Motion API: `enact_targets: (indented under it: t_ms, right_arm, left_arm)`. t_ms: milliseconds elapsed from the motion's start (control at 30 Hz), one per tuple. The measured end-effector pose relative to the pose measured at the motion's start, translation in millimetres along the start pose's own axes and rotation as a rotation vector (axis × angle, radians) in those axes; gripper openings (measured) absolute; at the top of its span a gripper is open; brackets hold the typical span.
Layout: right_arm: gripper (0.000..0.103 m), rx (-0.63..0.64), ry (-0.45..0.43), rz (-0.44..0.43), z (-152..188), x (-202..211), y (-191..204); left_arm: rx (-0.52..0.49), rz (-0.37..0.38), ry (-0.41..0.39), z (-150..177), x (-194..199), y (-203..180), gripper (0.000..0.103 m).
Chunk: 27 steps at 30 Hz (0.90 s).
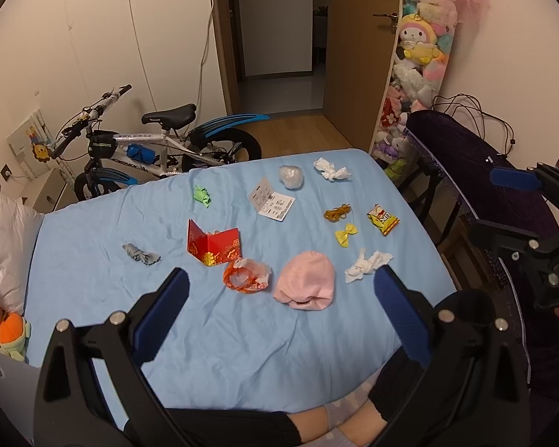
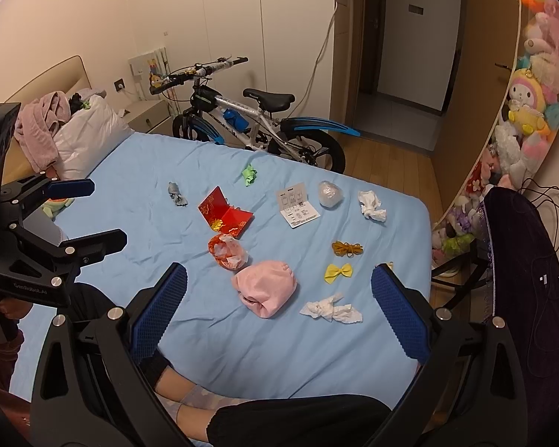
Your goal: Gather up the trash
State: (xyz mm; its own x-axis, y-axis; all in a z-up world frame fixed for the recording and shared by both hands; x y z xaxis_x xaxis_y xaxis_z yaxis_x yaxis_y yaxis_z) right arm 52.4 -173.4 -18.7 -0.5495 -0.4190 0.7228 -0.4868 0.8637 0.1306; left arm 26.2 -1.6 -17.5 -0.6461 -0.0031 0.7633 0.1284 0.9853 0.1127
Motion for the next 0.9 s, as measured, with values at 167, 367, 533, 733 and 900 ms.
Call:
enact_targets:
  t_ms: [167,367,533,733,900]
  right_arm:
    - [0.096,0.0,-0.001,0.0,-0.1,0.1,-0.1]
    - [0.096,0.01,-0.003,-0.009,-1.3,1.8,2.0]
    - [0.096,0.028,-0.006,-0.019,-0.8,4.1,5.7]
    - [0.096,0.032,-0.006,-0.03,2.1,2.7,3.2]
    - [0.096,0.026,-0.009,-0.027,3.8,1.8,1.6]
  left_arm:
    - [-0.001,-0.001,-0.001,0.2,0.0,-0.2,0.099]
    - [-0.001,-0.003,-0.001,0.1,0.1,-0.3,0.099]
    - [-0.002,-0.004,-0.002,-0.1,0.6,-0.6,0.099]
    - [-0.002,-0.004,-0.001,0.2,0.3,-0.6,0.099]
    - [-0.003,-0.002,-0.001,-0.7,1.6,-0.1,0.099]
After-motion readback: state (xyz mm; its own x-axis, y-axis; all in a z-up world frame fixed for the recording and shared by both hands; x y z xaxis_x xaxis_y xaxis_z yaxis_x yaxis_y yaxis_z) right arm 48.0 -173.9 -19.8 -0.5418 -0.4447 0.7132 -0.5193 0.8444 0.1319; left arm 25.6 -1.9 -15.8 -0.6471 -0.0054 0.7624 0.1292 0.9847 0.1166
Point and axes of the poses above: each gripper's, at about its wrist camera, not at the fingertips, and x roughly against the way its jaws point, y to its left, z to its underside, the point moved 4 cm from there along -x, roughly the way its jaws point, and after that the axes turned 8 degrees about -x, right-handed, at the moved point
